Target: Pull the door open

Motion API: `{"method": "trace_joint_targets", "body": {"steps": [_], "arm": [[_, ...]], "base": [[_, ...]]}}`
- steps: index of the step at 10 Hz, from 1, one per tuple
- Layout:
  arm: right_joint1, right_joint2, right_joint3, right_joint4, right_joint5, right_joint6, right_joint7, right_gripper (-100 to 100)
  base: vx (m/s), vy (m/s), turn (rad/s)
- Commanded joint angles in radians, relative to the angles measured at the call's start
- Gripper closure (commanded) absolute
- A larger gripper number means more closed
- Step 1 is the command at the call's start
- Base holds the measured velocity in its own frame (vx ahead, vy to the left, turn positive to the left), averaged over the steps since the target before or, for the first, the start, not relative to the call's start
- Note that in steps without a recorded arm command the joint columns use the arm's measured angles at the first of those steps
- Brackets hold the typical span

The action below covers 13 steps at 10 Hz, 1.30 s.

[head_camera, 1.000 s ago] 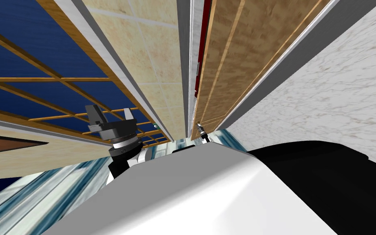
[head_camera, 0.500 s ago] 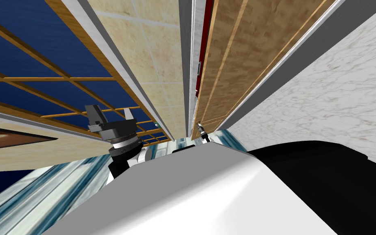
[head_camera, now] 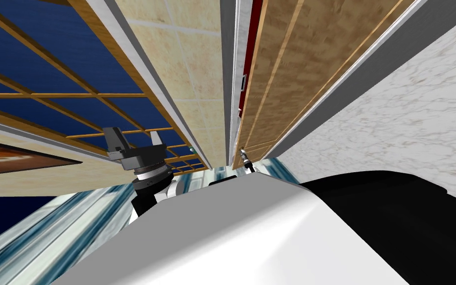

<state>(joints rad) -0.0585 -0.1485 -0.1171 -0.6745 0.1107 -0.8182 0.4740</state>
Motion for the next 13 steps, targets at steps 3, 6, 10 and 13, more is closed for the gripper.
{"method": "trace_joint_targets", "body": {"steps": [3,6,10,13], "arm": [[-0.006,0.006,0.020,0.013,-0.022,-0.008,-0.091,100],[-0.010,-0.001,0.029,0.021,-0.047,-0.010,-0.159,100],[-0.011,-0.005,0.038,0.029,-0.075,-0.008,-0.256,-100],[-0.014,-0.007,0.048,0.030,-0.105,-0.009,-0.340,-100]], "base": [[-0.024,0.000,0.053],[-0.037,-0.003,0.078],[-0.035,0.000,0.055],[-0.039,-0.004,0.041]]}}
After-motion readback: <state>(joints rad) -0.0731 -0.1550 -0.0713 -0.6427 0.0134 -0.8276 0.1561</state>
